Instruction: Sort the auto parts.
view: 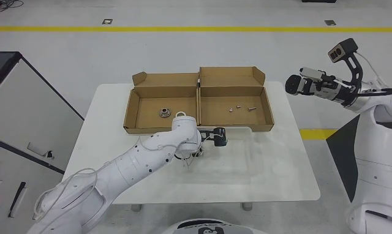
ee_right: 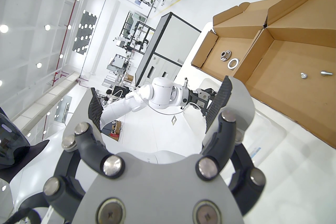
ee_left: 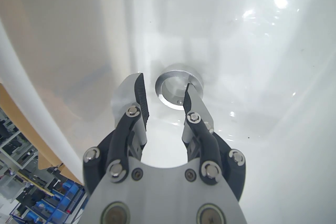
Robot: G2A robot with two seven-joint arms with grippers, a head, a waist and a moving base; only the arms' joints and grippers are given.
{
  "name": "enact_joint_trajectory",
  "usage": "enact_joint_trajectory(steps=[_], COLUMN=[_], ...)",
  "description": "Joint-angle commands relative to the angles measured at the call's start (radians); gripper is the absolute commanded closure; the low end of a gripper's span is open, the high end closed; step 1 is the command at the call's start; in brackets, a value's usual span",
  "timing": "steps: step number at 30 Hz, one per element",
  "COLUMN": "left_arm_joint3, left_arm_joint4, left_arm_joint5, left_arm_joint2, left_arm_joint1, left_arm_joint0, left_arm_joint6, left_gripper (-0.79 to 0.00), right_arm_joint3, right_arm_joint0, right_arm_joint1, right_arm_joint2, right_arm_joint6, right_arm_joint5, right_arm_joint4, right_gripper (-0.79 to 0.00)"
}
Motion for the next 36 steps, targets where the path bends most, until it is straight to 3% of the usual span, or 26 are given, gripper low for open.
enact_joint_trajectory(steps=[1, 12, 19, 36], left_arm_joint3=[0.002, 0.0, -0.009, 0.037], left_arm_joint4=[-0.024, -0.186, -0.225, -0.256], left_arm_joint5=[-0.011, -0.058, -0.026, -0.041], left_arm_joint2=[0.009, 0.112, 0.114, 0.147], left_arm_joint1=[0.003, 0.037, 0.051, 0.031], left_arm_joint0=[-0.005, -0.092, -0.116, -0.133], left_arm_joint6=[0.013, 0.059, 0.028, 0.043], left_gripper=[-0.339, -0.339, -0.326, -0.271], right_arm_joint3=[0.0, 0.0, 0.0, 0.0], right_arm_joint0=[0.0, 0.0, 0.0, 0.0], right_arm_joint1=[0.0, 0.0, 0.0, 0.0], right_arm_joint2=[0.0, 0.0, 0.0, 0.0], right_arm_joint6=[0.0, 0.0, 0.0, 0.0], right_arm_joint5=[0.0, 0.0, 0.0, 0.0], right_arm_joint4=[0.0, 0.0, 0.0, 0.0], right_gripper=[-0.785, -0.785, -0.785, -0.785])
